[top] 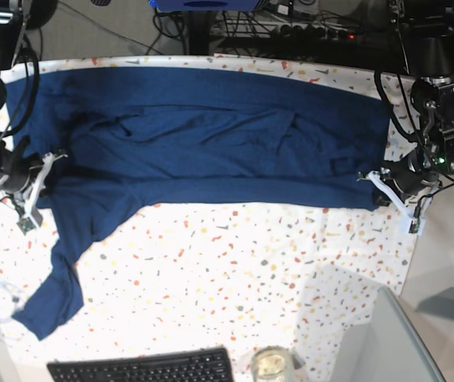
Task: Layout the t-shirt on the table in an organized manner, then fold the t-shirt properly
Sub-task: 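Lift both side edges and fold them toward the shoulder edge, then lay the folded half onto the shoulder half with both grippers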
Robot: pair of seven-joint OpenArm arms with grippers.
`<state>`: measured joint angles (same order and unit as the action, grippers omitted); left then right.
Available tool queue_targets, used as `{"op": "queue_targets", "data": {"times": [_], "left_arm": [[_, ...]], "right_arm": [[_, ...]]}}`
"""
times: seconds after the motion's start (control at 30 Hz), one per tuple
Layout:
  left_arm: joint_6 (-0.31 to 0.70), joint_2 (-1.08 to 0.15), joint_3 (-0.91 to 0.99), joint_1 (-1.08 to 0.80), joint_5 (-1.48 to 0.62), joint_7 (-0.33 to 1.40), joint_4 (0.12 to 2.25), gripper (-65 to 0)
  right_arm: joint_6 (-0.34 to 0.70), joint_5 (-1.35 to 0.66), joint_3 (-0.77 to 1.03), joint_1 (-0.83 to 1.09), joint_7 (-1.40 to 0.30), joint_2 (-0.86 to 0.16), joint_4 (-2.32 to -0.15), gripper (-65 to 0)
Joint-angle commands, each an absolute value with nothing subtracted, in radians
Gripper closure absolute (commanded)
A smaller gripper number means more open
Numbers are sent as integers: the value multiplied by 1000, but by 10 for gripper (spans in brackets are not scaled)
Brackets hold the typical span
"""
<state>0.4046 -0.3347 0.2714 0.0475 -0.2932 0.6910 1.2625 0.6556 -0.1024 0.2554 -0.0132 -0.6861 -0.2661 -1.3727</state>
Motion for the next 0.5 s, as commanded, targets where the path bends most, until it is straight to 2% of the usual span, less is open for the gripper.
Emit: {"op": "queue_targets", "data": {"times": [0.0,0.2,0.47], "left_arm": [[406,-349,275,62,-305,673,1280,0],[406,-349,277,67,-305,673,1280,0],[406,-348,275,99,-305,674,1311,0]], "right_arm": [[657,-108,262,-30,-673,-283,-1392,-6],[664,-108,384,-38,-711,-282,-1395,-6],[664,-108,386,-31,-714,-282,-1438,-6]]}}
